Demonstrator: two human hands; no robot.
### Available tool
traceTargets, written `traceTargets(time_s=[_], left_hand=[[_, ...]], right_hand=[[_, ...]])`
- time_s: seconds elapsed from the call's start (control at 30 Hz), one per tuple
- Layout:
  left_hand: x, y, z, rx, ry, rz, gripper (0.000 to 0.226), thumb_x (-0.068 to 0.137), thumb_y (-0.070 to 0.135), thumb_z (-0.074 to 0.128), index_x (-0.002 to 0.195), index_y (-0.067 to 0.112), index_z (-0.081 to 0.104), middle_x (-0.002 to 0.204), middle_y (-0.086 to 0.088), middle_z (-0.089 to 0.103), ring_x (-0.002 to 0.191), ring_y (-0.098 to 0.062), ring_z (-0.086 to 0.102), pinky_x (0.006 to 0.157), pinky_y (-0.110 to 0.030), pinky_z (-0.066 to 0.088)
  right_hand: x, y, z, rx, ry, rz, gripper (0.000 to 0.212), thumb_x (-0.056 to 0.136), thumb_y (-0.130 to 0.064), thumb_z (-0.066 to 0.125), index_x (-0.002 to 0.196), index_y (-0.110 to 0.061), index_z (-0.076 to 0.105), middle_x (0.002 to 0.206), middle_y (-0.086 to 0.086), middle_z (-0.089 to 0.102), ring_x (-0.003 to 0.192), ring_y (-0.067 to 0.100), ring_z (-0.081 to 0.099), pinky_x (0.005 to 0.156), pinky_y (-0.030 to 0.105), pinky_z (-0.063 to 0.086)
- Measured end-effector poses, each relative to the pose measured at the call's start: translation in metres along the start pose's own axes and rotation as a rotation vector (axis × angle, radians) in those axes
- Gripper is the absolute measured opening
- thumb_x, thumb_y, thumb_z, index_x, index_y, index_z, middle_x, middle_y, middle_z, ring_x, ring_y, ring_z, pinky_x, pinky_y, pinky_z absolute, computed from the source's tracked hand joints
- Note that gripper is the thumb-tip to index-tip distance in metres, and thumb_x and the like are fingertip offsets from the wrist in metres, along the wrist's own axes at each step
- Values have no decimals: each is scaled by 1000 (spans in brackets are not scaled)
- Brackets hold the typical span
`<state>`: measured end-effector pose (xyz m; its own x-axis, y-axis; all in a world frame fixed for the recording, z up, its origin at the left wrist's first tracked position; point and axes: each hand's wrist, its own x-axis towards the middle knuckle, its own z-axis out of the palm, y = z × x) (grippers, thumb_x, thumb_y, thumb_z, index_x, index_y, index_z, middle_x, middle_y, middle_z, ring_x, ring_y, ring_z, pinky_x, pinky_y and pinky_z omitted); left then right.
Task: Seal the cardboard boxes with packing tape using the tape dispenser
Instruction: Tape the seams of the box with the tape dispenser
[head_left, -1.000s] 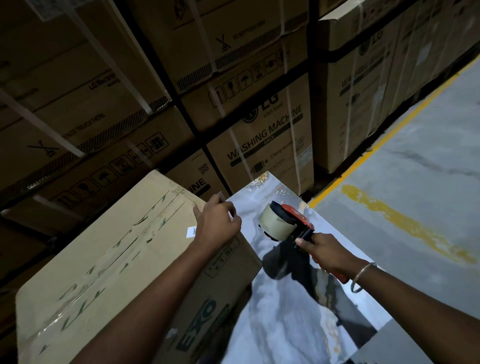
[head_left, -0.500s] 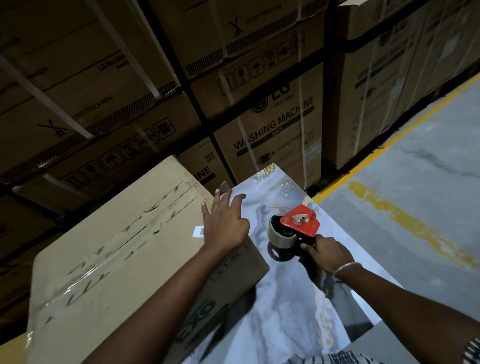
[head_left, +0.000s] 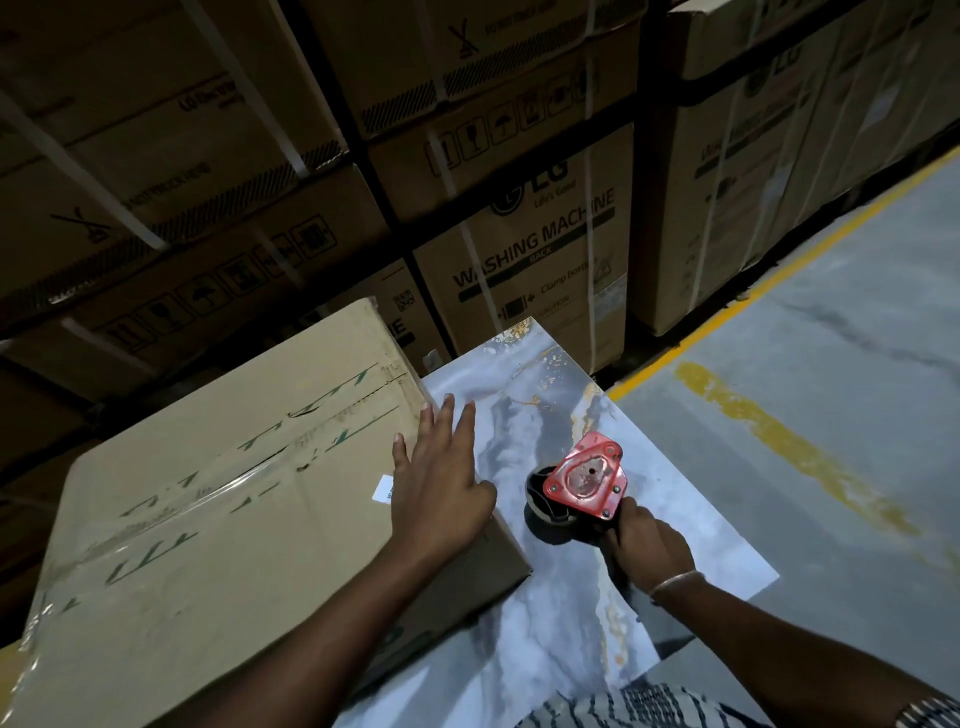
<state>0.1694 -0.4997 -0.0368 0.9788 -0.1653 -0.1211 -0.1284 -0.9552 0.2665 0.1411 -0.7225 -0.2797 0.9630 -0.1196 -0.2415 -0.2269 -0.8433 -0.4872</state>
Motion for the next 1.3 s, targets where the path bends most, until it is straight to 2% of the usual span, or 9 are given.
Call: traceTargets(time_s=[0.13, 0.23, 0.4, 0.53, 0.6, 0.73, 0.9, 1.17, 1.3], left_hand=[[-3, 1, -1, 64, -47, 23, 81, 93, 24, 52, 160, 22, 6, 167, 4, -12, 152, -16, -17, 122, -45, -8], [-1, -7, -8, 19, -142, 74, 91, 88, 49, 54, 160, 25, 3, 166, 6, -15, 152, -13, -18, 121, -43, -7], [-3, -31, -18, 170, -236, 287, 108, 72, 80, 15, 160, 19, 0, 163, 6, -20, 149, -15, -24, 122, -40, -4], [-6, -38, -15, 278, -163, 380, 98, 83, 76, 9, 159, 16, -5, 166, 0, -17, 151, -19, -23, 118, -33, -9], [-6, -39, -12, 293, -141, 395, 97, 83, 73, 7, 160, 15, 0, 167, -1, -10, 152, -22, -20, 121, -37, -6], [-7, -39, -9, 243, -80, 443, 88, 86, 66, 15, 157, 15, 26, 166, 0, 18, 154, -24, -8, 124, -48, 7], [-6, -53, -10, -2, -91, 534, 85, 91, 68, 33, 156, 14, 30, 164, 4, 20, 154, -11, -1, 122, -30, -2], [-22, -67, -4, -127, 283, 589, 63, 87, 47, 66, 138, 10, 59, 144, -5, 55, 137, -13, 47, 108, -34, 47], [-26, -59, -2, -2, 196, 353, 91, 81, 66, 49, 152, 10, 39, 160, -5, 34, 150, -17, 26, 119, -45, 21]], right_hand=[[-4, 2, 8, 39, 23, 11, 34, 98, -53, 46, 106, -19, 49, 98, 7, 64, 85, 31, 69, 65, 36, 52], [-5, -2, 9, 23, 37, 32, 34, 99, -48, 49, 108, -16, 53, 99, 8, 59, 87, 31, 67, 64, 34, 47], [-3, -3, 11, -187, 78, -55, 34, 93, -41, 56, 113, -16, 63, 105, 10, 63, 90, 28, 58, 70, 33, 41], [-8, -9, 10, -86, 191, 57, 91, 73, -46, 73, 141, 8, 45, 121, 28, 59, 102, 46, 60, 83, 48, 53], [-13, -26, 3, -56, 261, 99, 103, 69, -47, 75, 146, 12, 38, 136, 35, 51, 121, 54, 52, 93, 57, 50], [-20, -88, -29, 248, 321, 73, 89, 89, -40, 71, 156, 0, 27, 159, 26, 27, 146, 44, 27, 118, 53, 26], [-33, -182, -88, 1180, 215, -109, 66, 90, -47, 52, 150, -24, 41, 150, -7, 46, 134, -2, 45, 113, 24, 35], [-38, -216, -84, 1200, -269, -332, 63, 96, -49, 39, 154, -25, 36, 155, -14, 42, 136, -15, 38, 104, 7, 35], [-40, -212, -68, 1261, -228, -257, 55, 97, -45, 36, 147, -21, 44, 152, -9, 47, 140, -3, 41, 120, 25, 30]])
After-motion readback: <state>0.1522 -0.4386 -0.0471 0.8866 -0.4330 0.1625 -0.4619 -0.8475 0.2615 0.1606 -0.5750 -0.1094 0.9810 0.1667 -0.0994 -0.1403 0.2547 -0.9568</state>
